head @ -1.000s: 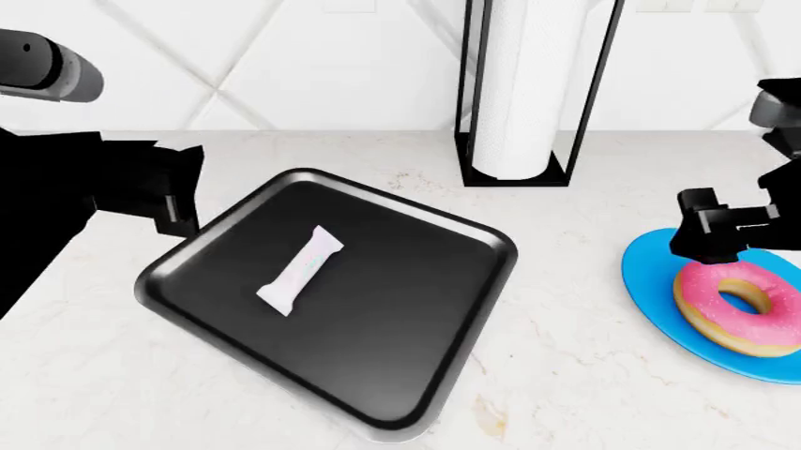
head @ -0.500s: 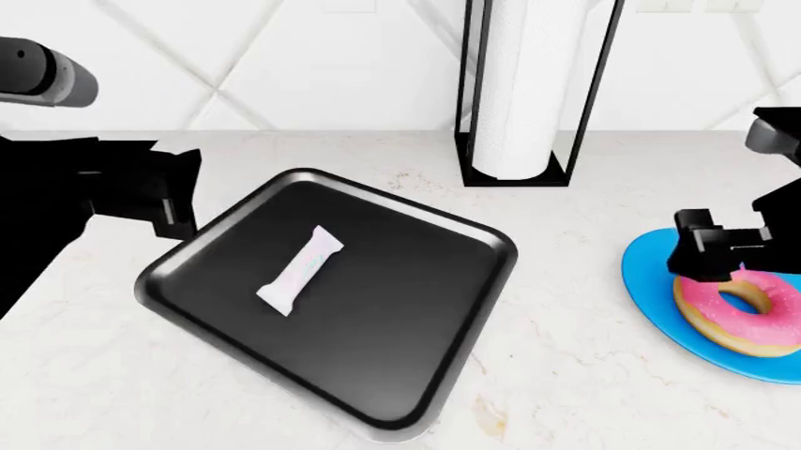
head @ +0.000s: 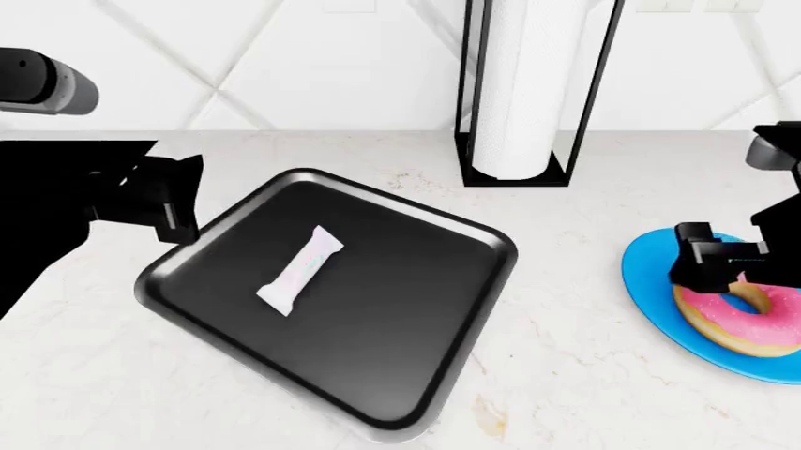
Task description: Move the dessert items from the plate to the tray.
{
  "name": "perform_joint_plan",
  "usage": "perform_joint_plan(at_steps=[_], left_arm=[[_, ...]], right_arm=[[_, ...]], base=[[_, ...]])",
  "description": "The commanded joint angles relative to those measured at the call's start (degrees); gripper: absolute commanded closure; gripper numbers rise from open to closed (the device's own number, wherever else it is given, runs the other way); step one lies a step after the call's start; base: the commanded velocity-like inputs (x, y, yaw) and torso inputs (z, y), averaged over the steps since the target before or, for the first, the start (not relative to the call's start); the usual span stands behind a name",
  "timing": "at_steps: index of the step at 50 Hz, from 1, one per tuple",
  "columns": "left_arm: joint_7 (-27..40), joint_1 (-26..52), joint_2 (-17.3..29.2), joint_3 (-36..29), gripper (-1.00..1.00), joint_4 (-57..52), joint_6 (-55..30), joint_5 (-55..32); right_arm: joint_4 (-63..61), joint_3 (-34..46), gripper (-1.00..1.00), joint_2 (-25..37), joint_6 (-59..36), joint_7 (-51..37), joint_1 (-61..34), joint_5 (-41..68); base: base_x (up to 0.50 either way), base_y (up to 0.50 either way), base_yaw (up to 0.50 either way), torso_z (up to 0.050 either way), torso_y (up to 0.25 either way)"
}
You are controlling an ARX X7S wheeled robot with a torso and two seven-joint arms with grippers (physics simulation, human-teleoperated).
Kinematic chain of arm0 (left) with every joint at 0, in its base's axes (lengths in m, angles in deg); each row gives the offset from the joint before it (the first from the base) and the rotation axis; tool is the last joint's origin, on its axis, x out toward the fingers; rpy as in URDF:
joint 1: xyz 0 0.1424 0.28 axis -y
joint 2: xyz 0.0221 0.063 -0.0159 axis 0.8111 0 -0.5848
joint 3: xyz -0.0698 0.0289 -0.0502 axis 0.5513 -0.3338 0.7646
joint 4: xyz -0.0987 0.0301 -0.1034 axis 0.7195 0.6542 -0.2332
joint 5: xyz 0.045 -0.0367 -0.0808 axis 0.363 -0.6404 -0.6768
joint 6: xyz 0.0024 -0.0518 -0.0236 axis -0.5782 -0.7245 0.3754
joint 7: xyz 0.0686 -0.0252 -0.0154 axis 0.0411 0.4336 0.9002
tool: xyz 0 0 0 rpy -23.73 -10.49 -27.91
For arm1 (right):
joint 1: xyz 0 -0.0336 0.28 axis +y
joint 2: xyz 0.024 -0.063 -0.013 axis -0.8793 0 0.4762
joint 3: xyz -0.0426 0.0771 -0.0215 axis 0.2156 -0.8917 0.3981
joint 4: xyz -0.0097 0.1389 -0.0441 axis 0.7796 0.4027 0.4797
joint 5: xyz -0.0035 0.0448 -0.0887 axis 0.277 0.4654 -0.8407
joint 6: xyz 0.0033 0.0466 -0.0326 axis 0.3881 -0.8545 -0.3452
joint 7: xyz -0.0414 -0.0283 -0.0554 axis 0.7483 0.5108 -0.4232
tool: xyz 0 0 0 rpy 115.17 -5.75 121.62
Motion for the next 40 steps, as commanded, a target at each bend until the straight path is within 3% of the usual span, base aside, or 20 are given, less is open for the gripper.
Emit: perform_joint_plan(at_steps=[1,40], left_arm=[[-0.27,-0.55,0.05,0.45,-1.00,0.18,0.29,-0.08],[0.30,-1.92,0.38,1.71,-1.00,-0.20,-0.06,-0.01]], right_arm=[[0.86,0.20,-1.00,-0.48,1.82,1.05,2.31,-0.78],[2.45,0.48,-1.00,-1.48,3.49,2.83,5.52,-1.46]], base=[[0.00,0.00,0.00,0.000,0.000],[0.00,0.00,0.00,0.000,0.000]])
